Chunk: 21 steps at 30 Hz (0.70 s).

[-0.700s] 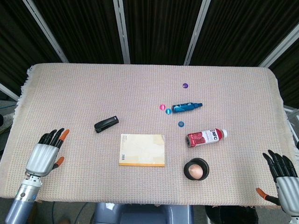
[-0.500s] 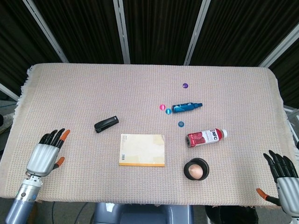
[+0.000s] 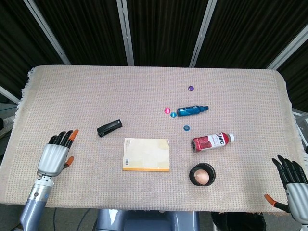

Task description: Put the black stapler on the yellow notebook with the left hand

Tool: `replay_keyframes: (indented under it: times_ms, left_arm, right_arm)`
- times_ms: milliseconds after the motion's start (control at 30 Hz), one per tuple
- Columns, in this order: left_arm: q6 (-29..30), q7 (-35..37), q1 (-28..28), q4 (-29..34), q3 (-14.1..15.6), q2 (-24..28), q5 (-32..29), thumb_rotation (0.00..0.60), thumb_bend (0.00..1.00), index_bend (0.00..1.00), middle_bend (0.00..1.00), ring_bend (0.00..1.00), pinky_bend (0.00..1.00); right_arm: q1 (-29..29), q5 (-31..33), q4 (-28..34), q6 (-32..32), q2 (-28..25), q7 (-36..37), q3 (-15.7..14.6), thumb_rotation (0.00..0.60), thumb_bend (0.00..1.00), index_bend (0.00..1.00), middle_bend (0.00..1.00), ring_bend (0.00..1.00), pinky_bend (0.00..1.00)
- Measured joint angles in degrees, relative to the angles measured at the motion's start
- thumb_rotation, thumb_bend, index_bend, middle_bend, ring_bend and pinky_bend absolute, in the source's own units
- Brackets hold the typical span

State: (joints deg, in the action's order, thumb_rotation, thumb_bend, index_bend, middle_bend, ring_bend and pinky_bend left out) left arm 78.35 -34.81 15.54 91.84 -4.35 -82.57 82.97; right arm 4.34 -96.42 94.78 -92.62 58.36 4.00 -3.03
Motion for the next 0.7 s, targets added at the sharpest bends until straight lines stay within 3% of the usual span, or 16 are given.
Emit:
replay_keyframes:
  times_ms: [367,700]
  left_arm:
    - [-1.3,-3.9,5.25,-10.8,-5.1,-13.77,-3.27,0.6,0.26,0.09,0.16,0.16,0.3]
    - [-5.0,-4.44,11.55,-21.83,-10.03,-23.13,-7.48,0.6,0.27,0.09,0.18,0.19,0.3]
  right_arm:
    - [-0.53,0.32,-0.56,0.28,-1.58,4.9,0.14,0.6,0.06,0.0,0.0,0.0,0.0]
    - [-1.9,1.68,-0.89,2.34,-2.56,7.3,0.77,0.6,0.06,0.0,0.0,0.0,0.0]
